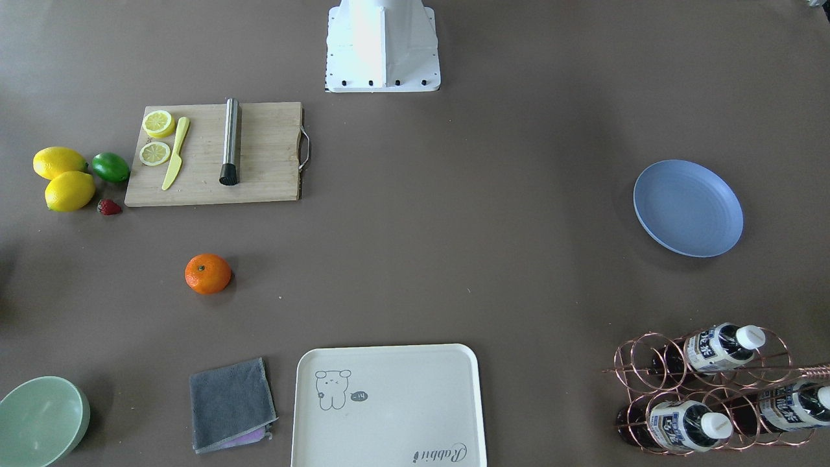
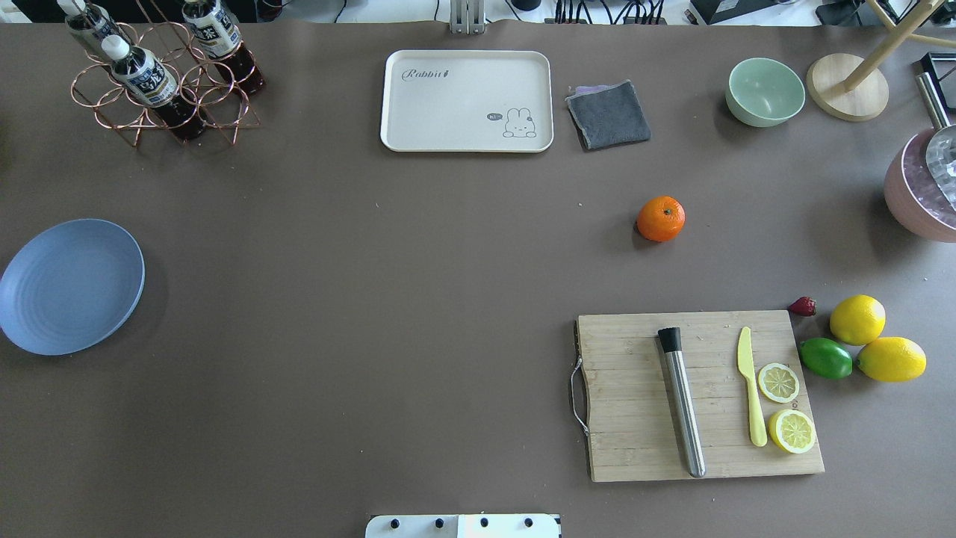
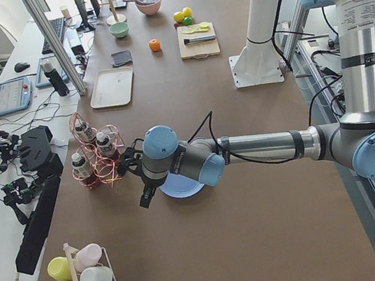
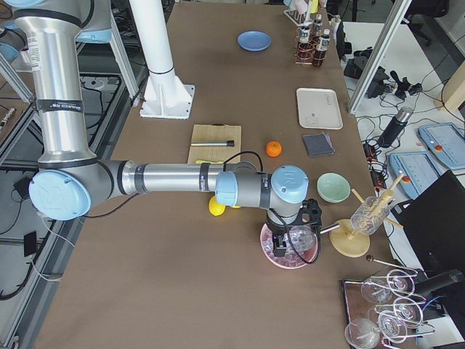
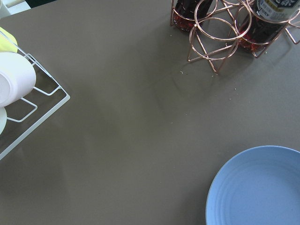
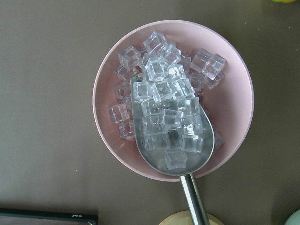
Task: Pick orange to plate
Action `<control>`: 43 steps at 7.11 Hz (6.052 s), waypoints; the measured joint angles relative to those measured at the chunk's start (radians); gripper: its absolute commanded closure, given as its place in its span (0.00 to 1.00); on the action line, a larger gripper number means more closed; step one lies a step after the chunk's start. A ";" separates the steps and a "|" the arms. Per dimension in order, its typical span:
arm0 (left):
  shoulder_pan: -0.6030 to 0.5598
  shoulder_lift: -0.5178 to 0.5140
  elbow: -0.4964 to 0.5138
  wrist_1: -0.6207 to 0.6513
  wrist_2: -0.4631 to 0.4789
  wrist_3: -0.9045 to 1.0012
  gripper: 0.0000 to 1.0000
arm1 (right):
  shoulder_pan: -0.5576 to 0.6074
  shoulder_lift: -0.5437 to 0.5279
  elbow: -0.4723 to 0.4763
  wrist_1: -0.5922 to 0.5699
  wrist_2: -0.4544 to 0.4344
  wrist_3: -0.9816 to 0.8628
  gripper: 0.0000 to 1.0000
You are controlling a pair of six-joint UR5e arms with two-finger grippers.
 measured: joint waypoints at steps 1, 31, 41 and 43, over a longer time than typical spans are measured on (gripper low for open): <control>-0.001 0.007 0.003 -0.026 -0.019 0.000 0.02 | 0.000 0.000 0.000 0.000 0.001 0.000 0.00; 0.300 -0.011 0.273 -0.557 -0.211 -0.698 1.00 | -0.233 0.148 0.157 0.002 -0.001 0.384 0.00; 0.761 -0.382 -0.141 -0.136 0.264 -1.390 1.00 | -0.593 0.238 0.154 0.258 -0.190 0.956 0.00; 0.941 -0.465 -0.138 -0.061 0.458 -1.440 1.00 | -0.676 0.238 0.154 0.269 -0.239 1.030 0.00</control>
